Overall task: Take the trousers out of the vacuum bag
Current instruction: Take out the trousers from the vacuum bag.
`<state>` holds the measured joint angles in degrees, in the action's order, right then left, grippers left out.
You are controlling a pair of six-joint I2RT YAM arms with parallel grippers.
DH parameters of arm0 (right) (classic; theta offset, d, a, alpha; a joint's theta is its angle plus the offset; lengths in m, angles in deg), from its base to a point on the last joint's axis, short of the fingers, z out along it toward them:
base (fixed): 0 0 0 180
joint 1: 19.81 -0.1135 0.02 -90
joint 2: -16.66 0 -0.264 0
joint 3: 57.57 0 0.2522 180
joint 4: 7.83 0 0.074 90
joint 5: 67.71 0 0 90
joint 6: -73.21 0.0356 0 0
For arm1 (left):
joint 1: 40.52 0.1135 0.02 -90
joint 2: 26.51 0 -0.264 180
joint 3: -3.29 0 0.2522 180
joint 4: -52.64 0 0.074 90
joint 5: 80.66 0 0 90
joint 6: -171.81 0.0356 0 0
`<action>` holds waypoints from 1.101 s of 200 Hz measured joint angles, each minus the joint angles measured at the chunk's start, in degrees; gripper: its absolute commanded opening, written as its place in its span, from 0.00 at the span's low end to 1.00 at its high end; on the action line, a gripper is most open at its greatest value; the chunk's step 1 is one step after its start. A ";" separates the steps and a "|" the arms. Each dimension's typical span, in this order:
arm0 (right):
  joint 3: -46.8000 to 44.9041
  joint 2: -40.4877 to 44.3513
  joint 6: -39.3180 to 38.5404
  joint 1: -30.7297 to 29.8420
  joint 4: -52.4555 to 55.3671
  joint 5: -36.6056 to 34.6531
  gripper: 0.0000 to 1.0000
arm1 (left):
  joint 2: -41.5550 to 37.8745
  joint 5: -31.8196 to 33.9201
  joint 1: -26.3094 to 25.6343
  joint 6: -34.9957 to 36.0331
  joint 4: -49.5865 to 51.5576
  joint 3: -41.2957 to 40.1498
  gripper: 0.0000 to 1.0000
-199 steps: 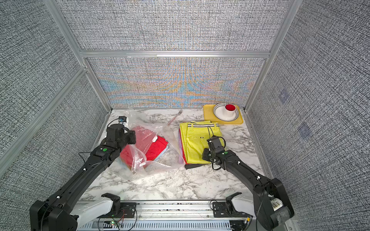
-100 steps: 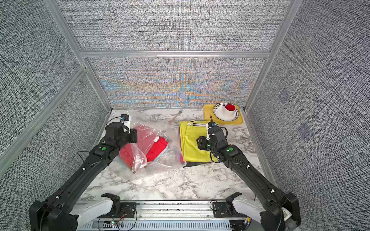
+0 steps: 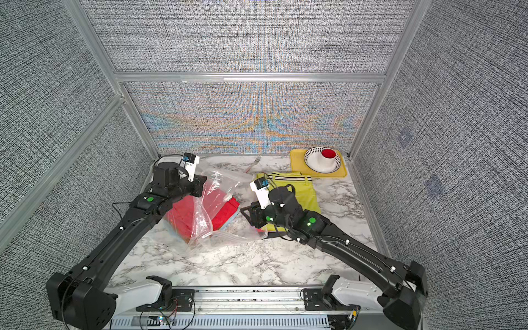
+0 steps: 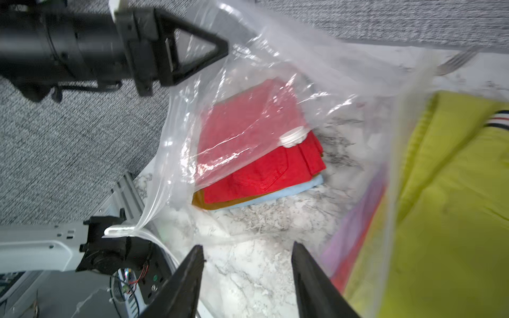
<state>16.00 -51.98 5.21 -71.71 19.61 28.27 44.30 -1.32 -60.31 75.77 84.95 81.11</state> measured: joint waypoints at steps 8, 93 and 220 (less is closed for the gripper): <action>0.48 -1.86 -0.22 -1.42 -0.55 0.02 0.54 | 0.70 -0.31 -0.46 0.13 0.50 1.22 0.00; 1.46 -17.35 1.79 -4.68 -6.58 -0.83 0.54 | -0.04 -3.32 -5.42 2.62 6.47 7.85 0.00; 12.94 -37.53 17.84 -2.73 -6.47 0.35 0.57 | -7.45 -12.17 -6.91 2.67 6.10 2.49 0.00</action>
<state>28.94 -89.51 23.05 -74.44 13.14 28.61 36.84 -13.49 -67.22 78.44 91.04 83.60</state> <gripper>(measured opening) 0.568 0.049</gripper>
